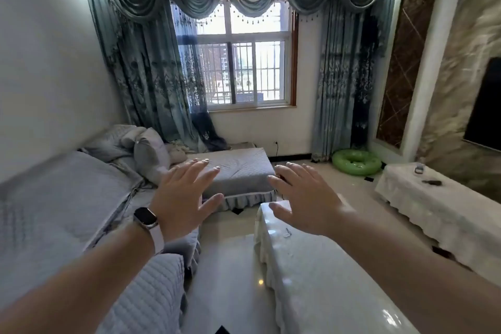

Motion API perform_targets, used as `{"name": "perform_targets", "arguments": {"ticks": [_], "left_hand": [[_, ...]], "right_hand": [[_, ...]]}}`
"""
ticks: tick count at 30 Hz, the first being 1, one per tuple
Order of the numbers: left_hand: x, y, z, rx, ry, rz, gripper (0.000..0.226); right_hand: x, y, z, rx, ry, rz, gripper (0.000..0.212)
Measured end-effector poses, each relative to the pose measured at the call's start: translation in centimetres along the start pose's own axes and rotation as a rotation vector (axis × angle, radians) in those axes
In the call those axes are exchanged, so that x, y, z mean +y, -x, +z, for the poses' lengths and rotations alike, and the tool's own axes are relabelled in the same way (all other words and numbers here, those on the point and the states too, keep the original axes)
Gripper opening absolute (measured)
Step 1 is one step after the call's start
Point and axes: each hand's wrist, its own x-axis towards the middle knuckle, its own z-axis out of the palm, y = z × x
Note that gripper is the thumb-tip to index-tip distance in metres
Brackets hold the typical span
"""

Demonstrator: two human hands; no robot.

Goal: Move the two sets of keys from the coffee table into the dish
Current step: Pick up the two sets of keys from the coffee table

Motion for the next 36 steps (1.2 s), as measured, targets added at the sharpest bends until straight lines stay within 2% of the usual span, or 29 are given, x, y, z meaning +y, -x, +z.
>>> {"name": "perform_targets", "arguments": {"ticks": [7, 15, 23, 31, 36], "left_hand": [[-3.5, -1.5, 6.2, -0.033, 0.012, -0.006, 0.059], [-13.4, -4.9, 16.2, -0.093, 0.036, 0.005, 0.055], [-23.7, -10.6, 24.1, -0.178, 0.085, 0.023, 0.057], [-27.5, -15.8, 30.0, -0.184, 0.173, 0.033, 0.055], [-27.1, -19.8, 35.3, -0.203, 0.222, 0.071, 0.051]], "right_hand": [[0.4, -4.0, 5.7, -0.048, -0.018, -0.001, 0.059], [-1.3, -14.3, 15.6, -0.143, -0.039, 0.004, 0.059], [-3.3, -24.9, 22.1, -0.236, -0.041, 0.051, 0.058], [-0.5, -28.7, 27.4, -0.319, -0.093, 0.15, 0.061], [3.0, -29.8, 31.6, -0.359, -0.135, 0.182, 0.062]]}}
